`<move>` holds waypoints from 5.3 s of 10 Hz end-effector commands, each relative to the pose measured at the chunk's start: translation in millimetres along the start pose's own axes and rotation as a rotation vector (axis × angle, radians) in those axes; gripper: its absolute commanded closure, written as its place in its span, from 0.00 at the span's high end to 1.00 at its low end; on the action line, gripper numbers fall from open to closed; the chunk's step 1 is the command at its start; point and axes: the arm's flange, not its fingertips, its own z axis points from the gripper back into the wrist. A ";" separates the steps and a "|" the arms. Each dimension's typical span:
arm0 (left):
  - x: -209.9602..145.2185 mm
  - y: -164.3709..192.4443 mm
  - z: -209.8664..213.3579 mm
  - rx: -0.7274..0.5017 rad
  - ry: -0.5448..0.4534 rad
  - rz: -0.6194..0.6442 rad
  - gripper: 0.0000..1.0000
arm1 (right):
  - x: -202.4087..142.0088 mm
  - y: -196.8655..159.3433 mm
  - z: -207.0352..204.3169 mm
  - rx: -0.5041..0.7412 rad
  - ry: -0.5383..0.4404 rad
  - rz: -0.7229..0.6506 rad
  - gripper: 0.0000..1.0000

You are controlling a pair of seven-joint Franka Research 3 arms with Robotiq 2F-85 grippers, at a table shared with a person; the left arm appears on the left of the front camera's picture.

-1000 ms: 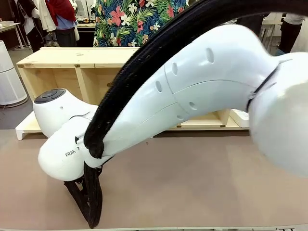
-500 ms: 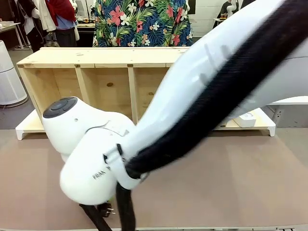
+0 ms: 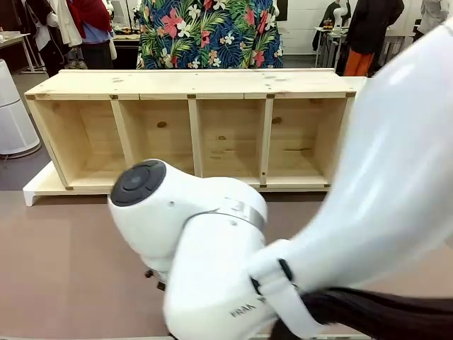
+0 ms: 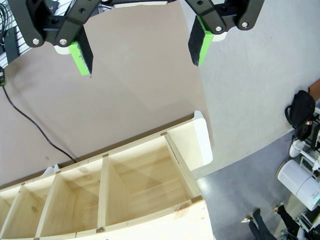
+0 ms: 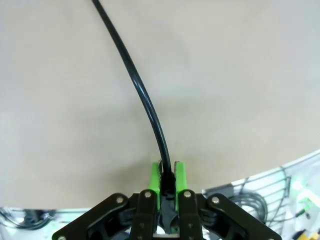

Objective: Perform cable management.
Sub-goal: Pull the grasped Power Cable to the location of the Power Strip.

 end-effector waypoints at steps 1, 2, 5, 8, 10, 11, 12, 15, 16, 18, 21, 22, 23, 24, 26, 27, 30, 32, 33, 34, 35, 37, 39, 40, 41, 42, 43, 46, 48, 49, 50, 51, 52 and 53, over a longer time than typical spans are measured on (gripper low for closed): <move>-0.3 1.2 0.1 -0.001 -0.001 0.005 1.00 | -0.5 -24.3 -3.8 -0.049 -0.036 0.007 0.14; -0.3 1.2 0.1 -0.001 -0.001 0.005 1.00 | 0.0 -33.1 -4.7 -0.048 -0.031 0.000 0.14; -0.3 1.2 0.1 -0.001 -0.001 0.005 1.00 | 0.5 -54.5 -5.7 -0.055 -0.020 -0.023 0.14; -0.3 1.2 0.1 -0.001 -0.001 0.005 1.00 | 3.5 -42.7 -8.0 -0.059 -0.037 -0.021 0.14; -0.3 1.2 0.1 -0.001 -0.001 0.005 1.00 | 3.5 -42.7 -8.0 -0.059 -0.037 -0.021 0.14; -0.3 1.2 0.1 -0.001 -0.001 0.005 1.00 | 3.5 -42.7 -8.0 -0.059 -0.037 -0.021 0.14; -0.3 1.2 0.1 -0.001 -0.001 0.005 1.00 | 3.5 -42.7 -8.0 -0.059 -0.037 -0.021 0.14; -0.3 1.2 0.1 -0.001 -0.001 0.005 1.00 | -4.9 -73.3 -12.3 -0.148 -0.054 -0.003 0.14; -0.3 1.2 0.1 -0.001 -0.001 0.005 1.00 | -8.5 -97.5 -10.9 -0.173 -0.045 -0.012 0.14; -0.3 1.2 0.1 -0.001 -0.001 0.005 1.00 | -13.5 -137.6 -11.6 -0.209 -0.035 -0.036 0.14; -0.3 1.2 0.1 -0.001 -0.001 0.005 1.00 | -9.1 -185.2 -6.5 -0.196 -0.030 -0.111 0.14; -0.3 1.2 0.1 -0.001 -0.001 0.005 1.00 | -4.4 -200.9 -3.2 -0.192 -0.038 -0.138 0.14; -0.3 1.2 0.1 -0.001 -0.001 0.005 1.00 | 3.5 -221.8 1.5 -0.177 -0.046 -0.180 0.14; -0.3 1.2 0.1 -0.001 -0.001 0.005 1.00 | 14.9 -246.8 8.6 -0.167 -0.062 -0.232 0.14; -0.3 1.2 0.1 -0.001 -0.001 0.005 1.00 | 38.2 -295.1 21.3 -0.149 -0.100 -0.330 0.14; -0.3 1.2 0.1 -0.001 -0.001 0.005 1.00 | 48.3 -315.0 25.0 -0.142 -0.098 -0.375 0.14; -0.3 1.2 0.1 -0.001 -0.001 0.005 1.00 | 63.9 -357.9 33.0 -0.140 -0.122 -0.426 0.14; -0.3 1.2 0.1 -0.001 -0.001 0.005 1.00 | 70.3 -373.2 36.4 -0.157 -0.149 -0.422 0.14; -0.3 1.2 0.1 -0.001 -0.001 0.005 1.00 | 74.7 -380.7 37.7 -0.161 -0.169 -0.415 0.14; -0.3 1.2 0.1 -0.001 -0.001 0.005 1.00 | 80.5 -387.8 37.9 -0.159 -0.190 -0.413 0.14; -0.3 1.2 0.1 -0.001 -0.001 0.005 1.00 | 89.9 -394.1 37.2 -0.157 -0.228 -0.402 0.14; -0.3 1.2 0.1 -0.001 -0.001 0.005 1.00 | 111.2 -401.9 35.5 -0.158 -0.311 -0.393 0.14; -0.3 1.2 0.1 -0.001 -0.001 0.005 1.00 | 135.1 -411.0 37.4 -0.154 -0.372 -0.391 0.14; -0.3 1.2 0.1 -0.001 -0.001 0.005 1.00 | 146.3 -415.1 38.2 -0.145 -0.400 -0.389 0.14; -0.3 1.2 0.1 -0.001 -0.001 0.005 1.00 | 159.2 -420.5 37.2 -0.153 -0.410 -0.400 0.14; -0.3 1.2 0.1 -0.001 -0.001 0.005 1.00 | 170.2 -425.4 34.9 -0.161 -0.405 -0.410 0.14; -0.3 1.2 0.1 -0.001 -0.001 0.005 1.00 | 180.2 -428.7 31.9 -0.164 -0.393 -0.421 0.14; -0.3 1.2 0.1 -0.001 -0.001 0.005 1.00 | 207.6 -431.4 25.1 -0.151 -0.392 -0.427 0.14; -0.3 1.2 0.1 -0.001 -0.001 0.005 1.00 | 226.5 -419.9 26.4 -0.159 -0.415 -0.404 0.14; -0.3 1.2 0.1 -0.001 -0.001 0.005 1.00 | 231.5 -413.5 29.7 -0.156 -0.420 -0.393 0.14; -0.3 1.2 0.1 -0.001 -0.001 0.005 1.00 | 232.5 -407.7 31.9 -0.149 -0.437 -0.373 0.14; -0.3 1.2 0.1 -0.001 -0.001 0.005 1.00 | 229.9 -404.4 35.1 -0.120 -0.471 -0.349 0.14; -0.3 1.2 0.1 -0.001 -0.001 0.005 1.00 | 276.8 -399.3 60.3 -0.141 -0.385 -0.398 0.14; -0.3 1.2 0.1 -0.001 -0.001 0.005 1.00 | 276.8 -399.3 60.3 -0.141 -0.385 -0.398 0.14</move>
